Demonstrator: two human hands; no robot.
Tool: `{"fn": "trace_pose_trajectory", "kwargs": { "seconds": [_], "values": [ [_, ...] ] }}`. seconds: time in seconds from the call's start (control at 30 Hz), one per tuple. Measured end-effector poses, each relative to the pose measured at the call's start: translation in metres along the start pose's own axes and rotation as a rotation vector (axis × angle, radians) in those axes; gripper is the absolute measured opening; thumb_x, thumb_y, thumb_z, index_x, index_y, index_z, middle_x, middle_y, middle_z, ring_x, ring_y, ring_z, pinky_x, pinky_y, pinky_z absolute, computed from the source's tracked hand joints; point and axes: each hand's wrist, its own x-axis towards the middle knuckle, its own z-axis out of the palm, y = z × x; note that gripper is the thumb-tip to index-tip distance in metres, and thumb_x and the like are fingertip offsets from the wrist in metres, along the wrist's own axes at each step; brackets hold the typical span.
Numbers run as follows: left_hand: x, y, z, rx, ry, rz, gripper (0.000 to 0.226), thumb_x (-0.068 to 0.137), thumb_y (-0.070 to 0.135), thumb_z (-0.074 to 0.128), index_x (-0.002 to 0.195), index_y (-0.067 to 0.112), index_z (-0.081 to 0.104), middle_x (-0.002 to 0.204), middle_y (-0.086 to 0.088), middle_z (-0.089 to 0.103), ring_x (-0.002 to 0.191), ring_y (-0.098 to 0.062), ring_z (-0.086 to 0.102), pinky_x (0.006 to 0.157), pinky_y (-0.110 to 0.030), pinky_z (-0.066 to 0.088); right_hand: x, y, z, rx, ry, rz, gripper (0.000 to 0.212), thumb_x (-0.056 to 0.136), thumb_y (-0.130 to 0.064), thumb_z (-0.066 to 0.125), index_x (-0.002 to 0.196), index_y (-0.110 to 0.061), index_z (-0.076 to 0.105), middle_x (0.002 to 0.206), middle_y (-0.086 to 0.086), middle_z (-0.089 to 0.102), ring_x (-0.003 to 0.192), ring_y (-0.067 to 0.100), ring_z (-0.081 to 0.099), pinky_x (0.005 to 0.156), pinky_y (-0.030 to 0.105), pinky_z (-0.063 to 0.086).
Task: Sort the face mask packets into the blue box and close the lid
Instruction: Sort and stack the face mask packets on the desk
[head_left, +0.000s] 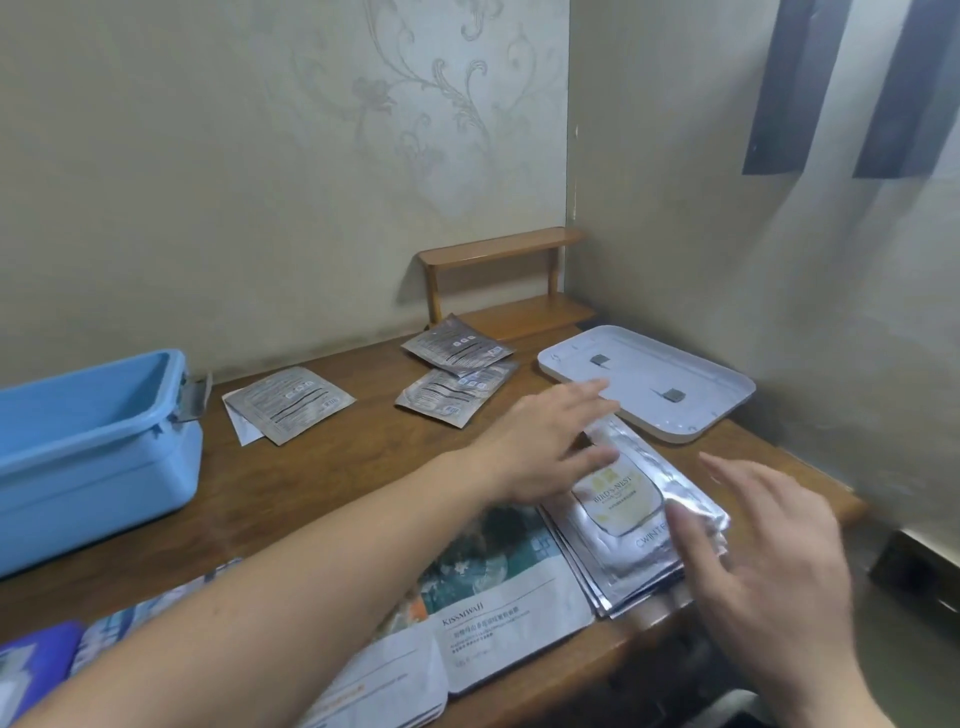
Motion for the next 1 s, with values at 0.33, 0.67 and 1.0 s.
{"fn": "trace_pose_trajectory", "kwargs": {
  "seconds": [0.33, 0.67, 1.0],
  "values": [
    [-0.003, -0.006, 0.025, -0.007, -0.203, -0.078, 0.069, 0.098, 0.063, 0.029, 0.157, 0.032, 0.01, 0.165, 0.013, 0.002, 0.151, -0.009, -0.002, 0.121, -0.049, 0.001, -0.013, 0.018, 0.036, -0.326, -0.415, -0.033, 0.097, 0.079, -0.086, 0.019, 0.138, -0.017, 0.054, 0.147, -0.001, 0.048, 0.131, 0.02, 0.051, 0.101, 0.056, 0.042],
    [-0.002, -0.089, -0.001, -0.091, 0.039, -0.563, 0.061, 0.098, 0.045, 0.052, 0.15, 0.02, 0.035, 0.161, 0.0, 0.026, 0.148, -0.02, 0.023, 0.12, -0.042, 0.021, -0.004, 0.017, 0.03, -0.137, -0.157, -0.154, 0.086, 0.084, -0.078, 0.032, 0.129, -0.01, 0.06, 0.147, 0.007, 0.048, 0.143, 0.028, 0.031, 0.103, 0.063, 0.036],
    [-0.035, -0.127, -0.009, 0.298, -0.213, -0.519, 0.051, 0.1, 0.053, 0.037, 0.145, 0.028, 0.04, 0.14, -0.004, 0.048, 0.123, -0.029, 0.051, 0.098, -0.043, 0.046, -0.001, -0.001, 0.038, 0.018, -0.026, -0.285, 0.066, 0.088, -0.065, 0.044, 0.119, -0.011, 0.067, 0.14, 0.006, 0.054, 0.139, 0.03, 0.039, 0.095, 0.064, 0.043]
  ]
}}
